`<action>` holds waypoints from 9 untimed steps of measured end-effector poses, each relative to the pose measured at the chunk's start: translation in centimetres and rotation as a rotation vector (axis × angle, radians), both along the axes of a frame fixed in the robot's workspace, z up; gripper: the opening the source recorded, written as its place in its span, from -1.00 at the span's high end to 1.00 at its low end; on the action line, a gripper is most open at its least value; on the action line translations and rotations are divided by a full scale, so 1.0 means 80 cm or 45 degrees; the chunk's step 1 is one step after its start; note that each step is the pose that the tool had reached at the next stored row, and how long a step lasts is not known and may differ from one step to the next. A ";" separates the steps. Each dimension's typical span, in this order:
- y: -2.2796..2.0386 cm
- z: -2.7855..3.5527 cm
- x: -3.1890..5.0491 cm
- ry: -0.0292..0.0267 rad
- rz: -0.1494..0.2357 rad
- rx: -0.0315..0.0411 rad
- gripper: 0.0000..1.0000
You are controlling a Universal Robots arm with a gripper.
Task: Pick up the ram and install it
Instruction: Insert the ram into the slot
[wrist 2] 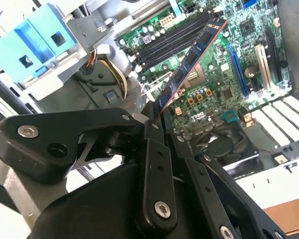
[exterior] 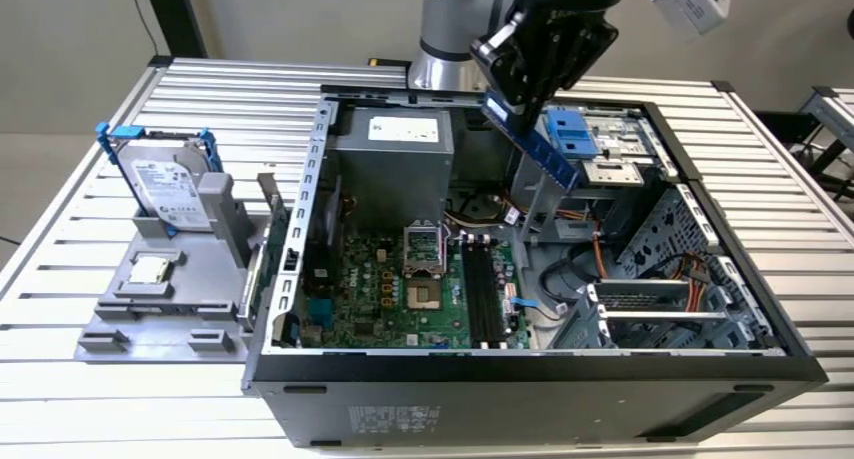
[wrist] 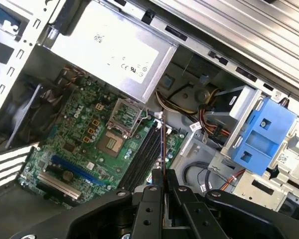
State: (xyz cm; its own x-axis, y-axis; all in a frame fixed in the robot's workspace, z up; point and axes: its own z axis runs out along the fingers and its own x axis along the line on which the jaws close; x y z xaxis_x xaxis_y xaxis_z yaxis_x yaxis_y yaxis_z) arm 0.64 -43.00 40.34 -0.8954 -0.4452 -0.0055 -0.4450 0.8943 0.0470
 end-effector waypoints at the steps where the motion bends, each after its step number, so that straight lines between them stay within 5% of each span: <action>1: 0.0000 0.0000 0.000 0.0000 -0.018 -0.0001 1.00; 9: 0.0000 -0.0004 0.000 0.0000 -0.144 -0.0002 1.00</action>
